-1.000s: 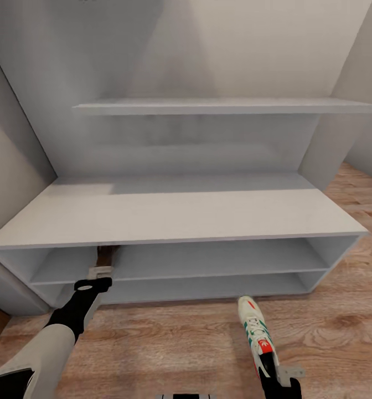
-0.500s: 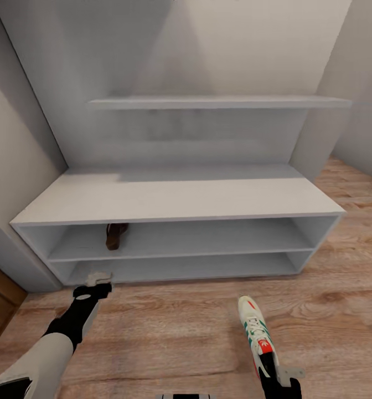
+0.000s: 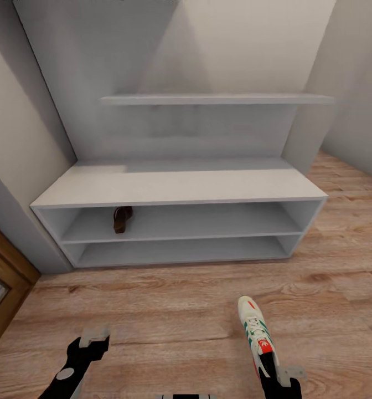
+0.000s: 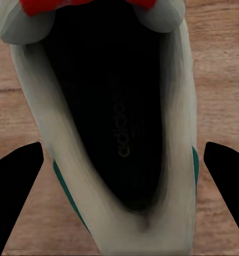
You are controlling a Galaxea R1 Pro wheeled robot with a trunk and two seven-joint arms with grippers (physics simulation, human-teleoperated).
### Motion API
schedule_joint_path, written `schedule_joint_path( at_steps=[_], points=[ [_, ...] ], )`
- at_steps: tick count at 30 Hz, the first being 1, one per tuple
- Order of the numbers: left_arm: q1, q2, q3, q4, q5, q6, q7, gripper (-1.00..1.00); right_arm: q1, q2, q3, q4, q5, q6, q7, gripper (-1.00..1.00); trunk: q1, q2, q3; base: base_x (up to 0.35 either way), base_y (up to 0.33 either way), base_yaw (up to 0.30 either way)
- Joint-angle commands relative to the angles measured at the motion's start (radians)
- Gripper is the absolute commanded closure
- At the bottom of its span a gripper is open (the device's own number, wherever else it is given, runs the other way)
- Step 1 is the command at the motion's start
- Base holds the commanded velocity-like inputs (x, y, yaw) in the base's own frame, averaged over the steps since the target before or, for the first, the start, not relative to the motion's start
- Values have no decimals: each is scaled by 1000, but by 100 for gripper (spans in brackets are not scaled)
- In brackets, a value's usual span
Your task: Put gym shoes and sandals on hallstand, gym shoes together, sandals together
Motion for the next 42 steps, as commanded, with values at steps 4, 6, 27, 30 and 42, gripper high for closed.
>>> schedule_joint_path(
  at_steps=[4, 6, 27, 30, 42],
  points=[
    [89, 1, 4, 2, 17, -82, -11, -100, -1, 0, -9, 0, 3, -4, 8, 100, -1, 0, -1, -175, 0, 0],
    [105, 1, 4, 2, 21, -96, -12, -100, -1, 0, -9, 0, 3, -4, 8, 100, -1, 0, -1, -52, 0, 0],
    [143, 2, 4, 20, 26, -137, -13, -100, -1, 2, -12, -6, 3, -3, 7, 100, -1, 0, -1, -5, 0, 0],
    [143, 4, 3, 22, 26, -137, -14, -100, -1, 3, -12, -33, 2, 3, 6, 100, -1, 0, -1, 0, 0, 0],
    [143, 2, 3, 44, 26, -138, -14, -100, -13, 3, -12, -320, -2, 339, 7, 100, -1, 0, -1, 0, 0, 0]
  ],
)
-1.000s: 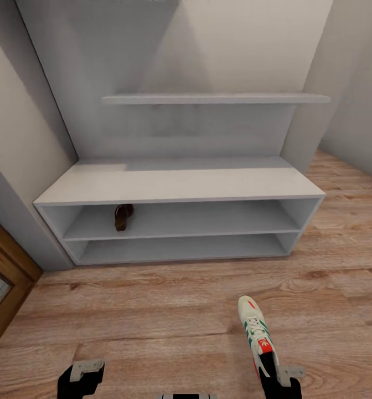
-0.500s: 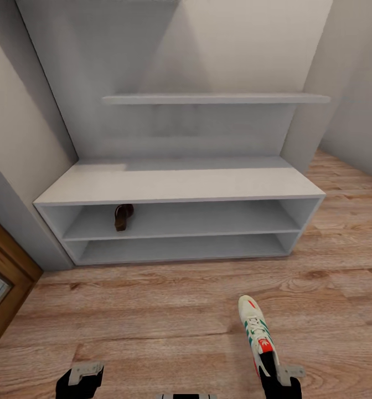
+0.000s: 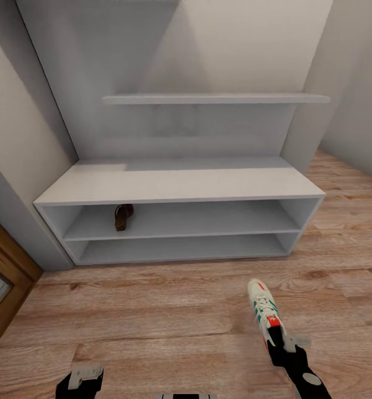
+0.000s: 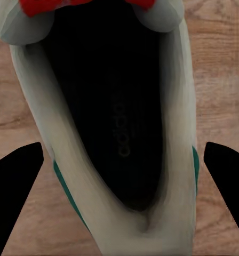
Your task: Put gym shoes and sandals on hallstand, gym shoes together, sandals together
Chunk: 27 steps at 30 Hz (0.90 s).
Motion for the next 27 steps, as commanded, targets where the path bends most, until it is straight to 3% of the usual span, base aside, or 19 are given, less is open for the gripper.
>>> schedule_joint_path(
  at_steps=[1, 4, 10, 18, 27],
  points=[
    [-1, -1, 6, 5, -10, -4, 0, -100, -4, 1, -7, -23, 10, 29, 9, 100, 0, 0, -1, 0, 0, 0],
    [-1, -1, 6, 20, -10, -5, 0, -100, -20, 1, -7, -111, 9, 138, 10, 100, 0, 0, -1, 0, 0, 0],
    [-1, -1, 6, 32, -10, -17, 0, -100, -67, 1, -5, -222, 8, 280, 12, 100, 0, 0, -1, 0, 0, 0],
    [0, -2, 5, 35, -12, -21, 0, -100, -176, 1, -3, -254, 9, 461, 14, 100, 0, 0, -1, 0, 0, 0],
    [-1, -3, 5, 36, -12, -21, 0, -100, -253, 1, -1, -259, 9, 544, 14, 100, 0, 0, -1, 0, 0, 0]
  ],
)
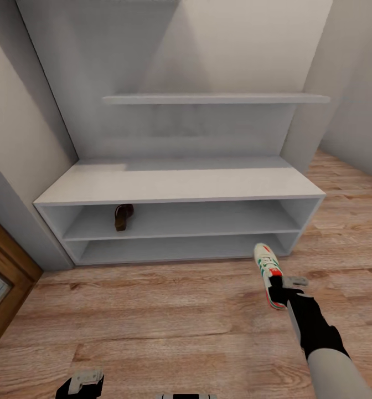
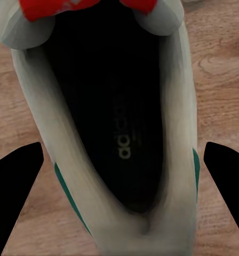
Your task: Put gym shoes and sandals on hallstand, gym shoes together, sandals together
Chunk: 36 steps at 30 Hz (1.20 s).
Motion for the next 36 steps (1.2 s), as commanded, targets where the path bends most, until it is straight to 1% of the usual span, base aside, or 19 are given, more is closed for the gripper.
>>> schedule_joint_path(
  at_steps=[1, 6, 9, 10, 13, 17, 21, 29, 36],
  points=[
    [-1, -1, 6, 1, -10, -4, 0, -100, -6, 1, -3, -3, 11, 7, 9, 100, 0, 0, -1, 0, 0, 0],
    [-1, -1, 7, 0, -10, -4, 0, -100, -30, -1, 1, -28, 11, 48, 9, 100, 0, 0, -1, 0, 0, 0],
    [-1, 0, 8, 0, -10, -4, 0, -100, -37, -1, 27, -78, 11, 111, 9, 100, 0, 0, -1, 0, 0, 0],
    [-1, 1, 9, 0, -9, -4, 0, -100, -39, -1, 57, -138, 11, 158, 9, 100, 0, 0, -1, 0, 0, 0],
    [-1, 1, 9, 0, -9, -4, 0, -100, -40, -1, 71, -178, 11, 181, 9, 100, 0, 0, -1, 0, 0, 0],
    [-1, 1, 9, 0, -9, -4, 0, -100, -40, -1, 78, -220, 11, 214, 9, 100, 0, 0, -1, 0, 0, 0],
    [-1, 1, 9, 0, -9, -4, 0, -100, -40, -1, 80, -248, 11, 236, 9, 100, 0, 0, -1, 0, 0, 0],
    [-1, 2, 9, 0, -9, -4, 0, -100, -40, -1, 81, -265, 11, 247, 9, 100, 0, 0, -1, 23, 0, 0],
    [-1, 1, 7, 0, -9, -4, 0, -100, -40, -1, 81, -267, 11, 248, 9, 100, 0, 0, -1, 228, 0, 0]
  ],
)
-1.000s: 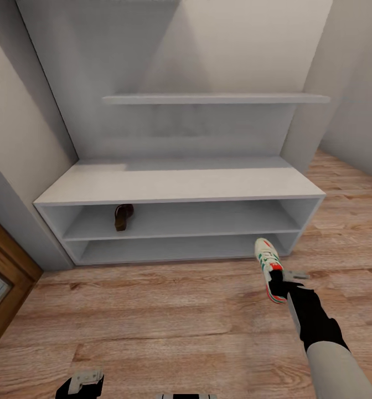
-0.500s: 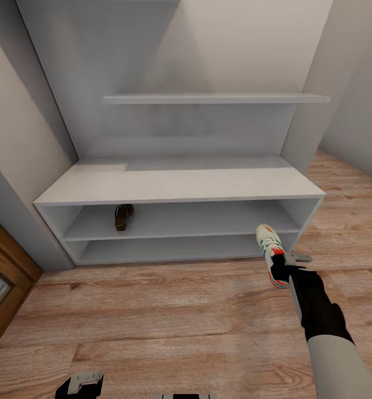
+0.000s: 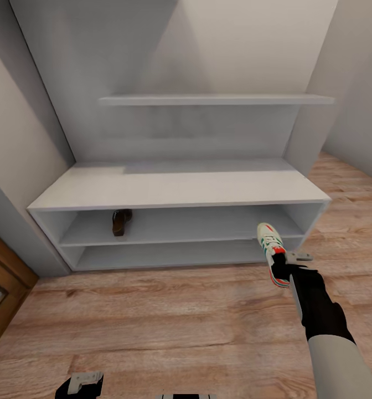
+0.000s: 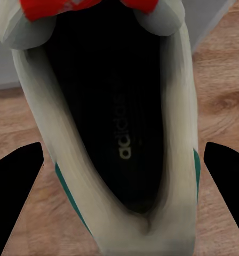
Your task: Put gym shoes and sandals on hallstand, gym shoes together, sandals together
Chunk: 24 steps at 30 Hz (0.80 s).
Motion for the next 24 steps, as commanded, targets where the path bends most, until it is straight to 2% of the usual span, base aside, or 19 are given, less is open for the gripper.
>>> schedule_joint_path(
  at_steps=[1, 6, 16, 24],
  points=[
    [-1, -1, 6, 1, -11, -4, 0, -100, -1, 0, -1, -1, 10, 4, 9, 100, 0, 0, -1, 305, 0, 0],
    [-1, -1, 6, 1, -11, -4, 0, -100, -1, 0, -1, -1, 10, 4, 9, 100, 0, 0, -1, 322, 0, 0],
    [5, 1, 6, -1, -9, -7, -3, -100, -1, 10, -1, -14, 11, 4, 8, 100, 0, 0, -1, 0, 0, 0],
    [5, 1, 7, 1, -9, -7, -3, -100, -1, 3, -1, -12, 10, 4, 9, 100, 0, 0, -1, 0, 0, 0]
  ],
)
